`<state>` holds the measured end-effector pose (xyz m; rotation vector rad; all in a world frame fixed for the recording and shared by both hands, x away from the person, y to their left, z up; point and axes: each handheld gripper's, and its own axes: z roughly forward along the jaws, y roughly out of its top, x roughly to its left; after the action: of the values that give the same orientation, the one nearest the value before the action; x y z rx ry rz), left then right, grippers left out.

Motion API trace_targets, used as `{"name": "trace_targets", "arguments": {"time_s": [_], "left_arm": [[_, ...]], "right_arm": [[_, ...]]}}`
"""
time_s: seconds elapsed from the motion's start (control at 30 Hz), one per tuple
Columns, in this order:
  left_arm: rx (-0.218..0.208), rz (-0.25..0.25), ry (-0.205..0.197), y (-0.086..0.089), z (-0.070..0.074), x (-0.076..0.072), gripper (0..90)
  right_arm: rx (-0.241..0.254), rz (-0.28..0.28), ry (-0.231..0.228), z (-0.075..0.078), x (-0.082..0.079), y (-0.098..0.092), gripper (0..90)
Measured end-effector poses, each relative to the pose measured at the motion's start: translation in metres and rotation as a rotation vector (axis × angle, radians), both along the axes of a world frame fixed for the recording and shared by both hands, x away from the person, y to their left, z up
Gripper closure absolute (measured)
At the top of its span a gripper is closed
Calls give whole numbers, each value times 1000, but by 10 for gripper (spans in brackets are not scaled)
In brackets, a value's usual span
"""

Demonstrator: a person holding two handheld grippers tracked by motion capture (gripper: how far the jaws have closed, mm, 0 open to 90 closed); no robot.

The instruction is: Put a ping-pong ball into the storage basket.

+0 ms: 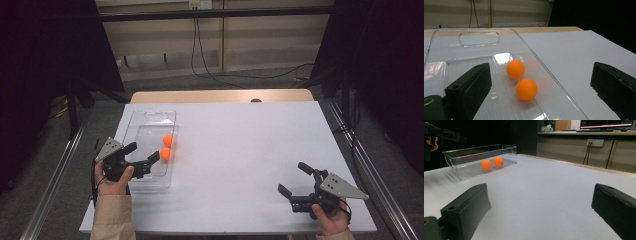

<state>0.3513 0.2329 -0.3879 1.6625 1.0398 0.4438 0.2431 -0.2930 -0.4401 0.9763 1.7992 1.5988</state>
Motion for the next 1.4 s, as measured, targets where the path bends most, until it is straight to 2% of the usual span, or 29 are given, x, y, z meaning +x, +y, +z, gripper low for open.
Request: {"name": "trace_targets", "arguments": {"time_s": [0.97,1.17,1.4], "left_arm": [[-26,-33,-92,6,-7,-18,33],[-47,-37,-95,7,-9,-20,33],[-48,-32,-97,7,-11,-24,33]], "right_arm": [[0,1,-5,0,-1,-1,8],[0,2,-6,1,-1,-1,8],[0,1,-6,1,-1,-1,8]]}}
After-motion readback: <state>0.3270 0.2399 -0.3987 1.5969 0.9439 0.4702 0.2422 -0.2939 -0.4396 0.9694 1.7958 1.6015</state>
